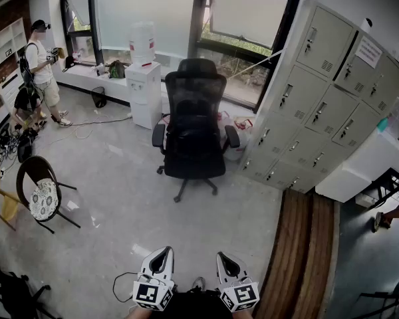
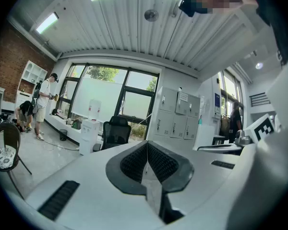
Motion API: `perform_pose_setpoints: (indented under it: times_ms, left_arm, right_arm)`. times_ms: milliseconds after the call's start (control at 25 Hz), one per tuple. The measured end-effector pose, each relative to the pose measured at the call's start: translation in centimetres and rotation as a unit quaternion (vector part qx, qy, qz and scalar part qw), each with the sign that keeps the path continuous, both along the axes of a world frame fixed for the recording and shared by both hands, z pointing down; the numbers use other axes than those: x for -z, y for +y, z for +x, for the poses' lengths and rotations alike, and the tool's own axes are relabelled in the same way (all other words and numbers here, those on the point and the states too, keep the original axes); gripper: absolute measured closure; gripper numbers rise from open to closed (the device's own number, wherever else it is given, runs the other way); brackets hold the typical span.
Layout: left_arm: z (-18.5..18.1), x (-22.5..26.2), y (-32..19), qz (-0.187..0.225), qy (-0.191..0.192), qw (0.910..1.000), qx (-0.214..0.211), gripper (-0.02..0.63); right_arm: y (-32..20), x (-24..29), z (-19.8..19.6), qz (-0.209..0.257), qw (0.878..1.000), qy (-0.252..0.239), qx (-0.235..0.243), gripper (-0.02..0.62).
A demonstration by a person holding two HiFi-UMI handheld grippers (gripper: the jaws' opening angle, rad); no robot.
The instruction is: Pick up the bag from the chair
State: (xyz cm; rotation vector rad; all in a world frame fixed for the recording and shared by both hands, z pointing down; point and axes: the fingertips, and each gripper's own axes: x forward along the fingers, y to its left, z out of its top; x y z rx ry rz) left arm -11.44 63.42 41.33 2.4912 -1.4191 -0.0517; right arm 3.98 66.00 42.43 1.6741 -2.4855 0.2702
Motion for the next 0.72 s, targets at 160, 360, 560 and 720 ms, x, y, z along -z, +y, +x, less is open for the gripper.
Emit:
perform_pose_setpoints:
  times_ms: [160, 360, 560, 720]
  left_arm:
    - [0.0, -0.1, -0.2, -0.002, 0.002, 1.0, 0.001, 0.603]
    - [0.4, -0.3, -0.4, -0.004, 0.002, 1.0, 0.0, 0.603]
    - [1.1, -0.4, -0.6, -0.008, -0.001, 1.0, 0.001, 0.603]
    - [1.9, -0.6, -0.7, -0.009, -0.002, 0.9999, 0.005, 0.603]
  right_arm:
    - [-0.1, -0.1, -0.1, -0.001, 1.0, 0.0, 0.001, 0.595]
    - [-0.2, -0.3, 0.2, -0.002, 1.0, 0.003, 0.006, 0.595]
    - [-0.6, 0.0, 1.0, 0.007, 1.0, -0.006, -0.002, 0.595]
    - [-0.7, -0.4, 1.7, 0.007, 1.0, -0.004, 0.003, 0.595]
